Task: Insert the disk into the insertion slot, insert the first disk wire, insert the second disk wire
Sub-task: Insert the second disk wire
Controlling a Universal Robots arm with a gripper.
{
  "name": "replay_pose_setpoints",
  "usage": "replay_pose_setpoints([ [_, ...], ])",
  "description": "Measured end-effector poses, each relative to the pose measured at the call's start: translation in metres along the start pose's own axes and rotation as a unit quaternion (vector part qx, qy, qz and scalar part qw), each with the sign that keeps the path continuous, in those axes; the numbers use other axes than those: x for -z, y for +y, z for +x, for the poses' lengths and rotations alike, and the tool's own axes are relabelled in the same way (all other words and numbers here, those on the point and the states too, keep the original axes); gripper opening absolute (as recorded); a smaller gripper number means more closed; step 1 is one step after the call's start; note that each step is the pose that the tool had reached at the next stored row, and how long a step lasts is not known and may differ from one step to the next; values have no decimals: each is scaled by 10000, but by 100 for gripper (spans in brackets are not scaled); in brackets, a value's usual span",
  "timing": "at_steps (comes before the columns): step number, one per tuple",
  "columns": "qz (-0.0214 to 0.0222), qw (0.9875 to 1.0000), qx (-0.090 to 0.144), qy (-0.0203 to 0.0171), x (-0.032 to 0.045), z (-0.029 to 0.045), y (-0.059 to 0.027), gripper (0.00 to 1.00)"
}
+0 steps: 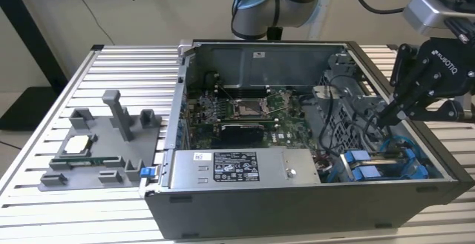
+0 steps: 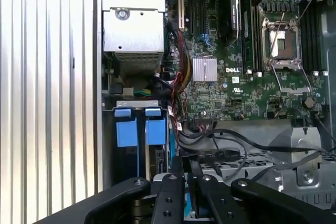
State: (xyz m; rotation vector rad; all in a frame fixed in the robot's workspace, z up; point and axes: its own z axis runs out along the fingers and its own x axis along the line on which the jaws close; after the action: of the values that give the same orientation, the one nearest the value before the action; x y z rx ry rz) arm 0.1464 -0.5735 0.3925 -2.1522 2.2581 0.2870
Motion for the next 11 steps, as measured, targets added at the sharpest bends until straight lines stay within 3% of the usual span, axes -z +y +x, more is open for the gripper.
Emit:
replay_pose_setpoints([
  [11,0,10000,0,0,0,46,-3,0],
])
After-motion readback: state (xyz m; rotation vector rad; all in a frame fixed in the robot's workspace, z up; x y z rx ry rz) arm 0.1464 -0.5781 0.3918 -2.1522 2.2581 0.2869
